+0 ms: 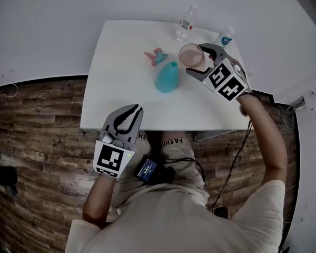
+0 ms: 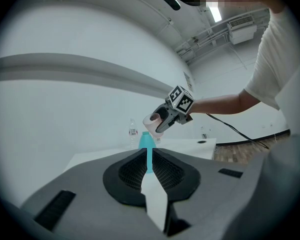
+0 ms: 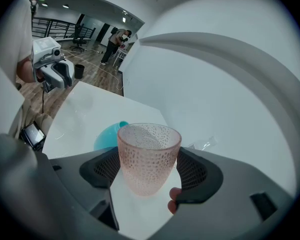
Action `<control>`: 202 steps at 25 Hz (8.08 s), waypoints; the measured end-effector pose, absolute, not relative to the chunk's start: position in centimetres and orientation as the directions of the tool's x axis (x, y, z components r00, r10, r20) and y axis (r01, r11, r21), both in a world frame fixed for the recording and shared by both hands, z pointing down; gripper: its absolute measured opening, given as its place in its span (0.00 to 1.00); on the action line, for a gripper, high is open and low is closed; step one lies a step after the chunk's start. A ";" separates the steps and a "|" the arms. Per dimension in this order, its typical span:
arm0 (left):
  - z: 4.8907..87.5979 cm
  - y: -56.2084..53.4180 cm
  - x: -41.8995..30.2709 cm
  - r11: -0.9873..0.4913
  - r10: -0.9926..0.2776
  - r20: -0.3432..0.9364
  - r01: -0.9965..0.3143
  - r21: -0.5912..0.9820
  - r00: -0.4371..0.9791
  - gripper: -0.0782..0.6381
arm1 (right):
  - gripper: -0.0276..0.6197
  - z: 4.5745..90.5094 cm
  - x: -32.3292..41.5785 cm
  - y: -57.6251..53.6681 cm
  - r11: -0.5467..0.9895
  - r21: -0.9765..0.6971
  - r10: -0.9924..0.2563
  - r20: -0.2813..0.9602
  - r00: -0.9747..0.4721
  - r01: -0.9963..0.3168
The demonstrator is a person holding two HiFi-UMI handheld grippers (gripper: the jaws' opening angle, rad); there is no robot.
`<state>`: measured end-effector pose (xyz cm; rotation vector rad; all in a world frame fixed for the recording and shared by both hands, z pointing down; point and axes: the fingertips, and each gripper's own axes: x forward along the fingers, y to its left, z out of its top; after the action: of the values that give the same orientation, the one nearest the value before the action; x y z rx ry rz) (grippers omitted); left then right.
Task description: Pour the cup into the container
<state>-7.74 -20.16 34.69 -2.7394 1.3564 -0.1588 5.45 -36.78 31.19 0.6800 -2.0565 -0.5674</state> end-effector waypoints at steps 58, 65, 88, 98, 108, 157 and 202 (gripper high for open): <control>35.2 -19.4 -9.3 -0.590 -0.807 0.052 -0.801 -0.099 0.588 0.15 | 0.59 30.8 4.1 -37.6 0.688 0.716 -0.704 0.619 -0.349 -0.119; 35.3 -19.5 -9.4 -0.589 -0.808 0.054 -0.802 -0.098 0.587 0.15 | 0.59 30.7 4.4 -37.9 0.680 0.725 -0.712 0.617 -0.335 -0.110; 35.1 -19.4 -9.5 -0.588 -0.808 0.048 -0.803 -0.098 0.587 0.15 | 0.59 29.6 4.3 -38.1 0.652 0.754 -0.734 0.601 -0.316 -0.081; 35.1 -19.3 -9.8 -0.586 -0.810 0.047 -0.805 -0.097 0.584 0.15 | 0.59 29.2 4.2 -38.0 0.639 0.767 -0.744 0.594 -0.304 -0.065; 35.0 -19.1 -9.9 -0.586 -0.810 0.042 -0.804 -0.097 0.585 0.15 | 0.59 29.1 4.3 -38.1 0.635 0.770 -0.749 0.595 -0.291 -0.058; 35.4 -18.8 -10.4 -0.583 -0.812 0.048 -0.807 -0.094 0.581 0.15 | 0.59 28.7 4.3 -38.1 0.585 0.811 -0.782 0.571 -0.251 0.023; 35.5 -18.7 -10.6 -0.579 -0.815 0.053 -0.810 -0.092 0.577 0.15 | 0.59 28.7 4.3 -38.4 0.525 0.845 -0.815 0.533 -0.228 0.100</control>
<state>-10.60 -18.66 35.52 -2.7377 1.4128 -0.1389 4.26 -38.42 28.67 0.6286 -1.5768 -0.9609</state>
